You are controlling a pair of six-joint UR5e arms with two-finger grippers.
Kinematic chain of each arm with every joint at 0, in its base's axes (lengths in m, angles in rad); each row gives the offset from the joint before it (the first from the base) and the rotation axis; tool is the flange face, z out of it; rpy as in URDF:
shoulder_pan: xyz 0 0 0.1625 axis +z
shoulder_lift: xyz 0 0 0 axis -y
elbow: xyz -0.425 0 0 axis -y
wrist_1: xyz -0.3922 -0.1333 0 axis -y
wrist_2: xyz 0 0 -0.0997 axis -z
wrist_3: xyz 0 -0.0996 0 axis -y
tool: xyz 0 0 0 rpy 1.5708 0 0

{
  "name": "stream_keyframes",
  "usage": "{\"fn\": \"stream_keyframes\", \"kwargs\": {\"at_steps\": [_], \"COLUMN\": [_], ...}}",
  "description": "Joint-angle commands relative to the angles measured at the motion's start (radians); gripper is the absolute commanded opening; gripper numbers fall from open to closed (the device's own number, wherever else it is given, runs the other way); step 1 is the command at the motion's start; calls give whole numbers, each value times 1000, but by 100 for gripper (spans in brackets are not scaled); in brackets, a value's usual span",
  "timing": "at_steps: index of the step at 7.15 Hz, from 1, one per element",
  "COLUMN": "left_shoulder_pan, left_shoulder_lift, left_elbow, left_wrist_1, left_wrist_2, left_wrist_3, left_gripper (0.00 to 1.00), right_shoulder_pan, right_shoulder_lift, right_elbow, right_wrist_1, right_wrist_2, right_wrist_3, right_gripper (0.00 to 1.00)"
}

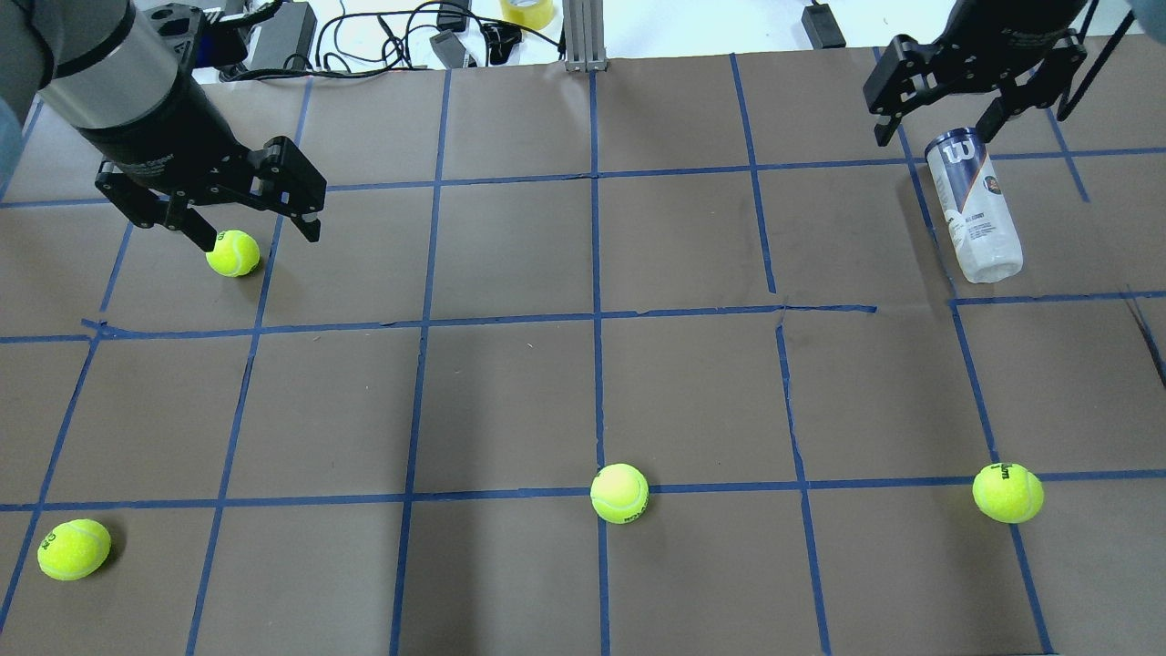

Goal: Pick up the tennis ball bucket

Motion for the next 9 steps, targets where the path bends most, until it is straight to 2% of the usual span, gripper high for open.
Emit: {"fn": "stream_keyframes", "kwargs": {"at_steps": [1,3,5,7,9], "left_shoulder_pan": [-1,-1,-2,1,4], "left_shoulder_lift": [0,5,11,11,11], "left_elbow": [-4,-5,-8,-14,-14], "left_wrist_1": [1,-3,-15,-14,-11], "left_wrist_2": [5,3,3,5,5], "left_wrist_3": [-1,-1,0,-1,0], "left_gripper": [100,100,100,100,100], "right_shoulder_pan": [-77,-179,-206,-227,-227], "right_shoulder_lift": [82,248,396,492,526], "right_elbow": [-3,-11,-19,-19,-20], "right_wrist_1": [-80,-235,-371,-496,-519], "right_wrist_2": [-7,-5,-5,-1,-5], "right_wrist_3": [-46,-78,-150,-164,-175], "right_gripper": [100,100,100,100,100]}}
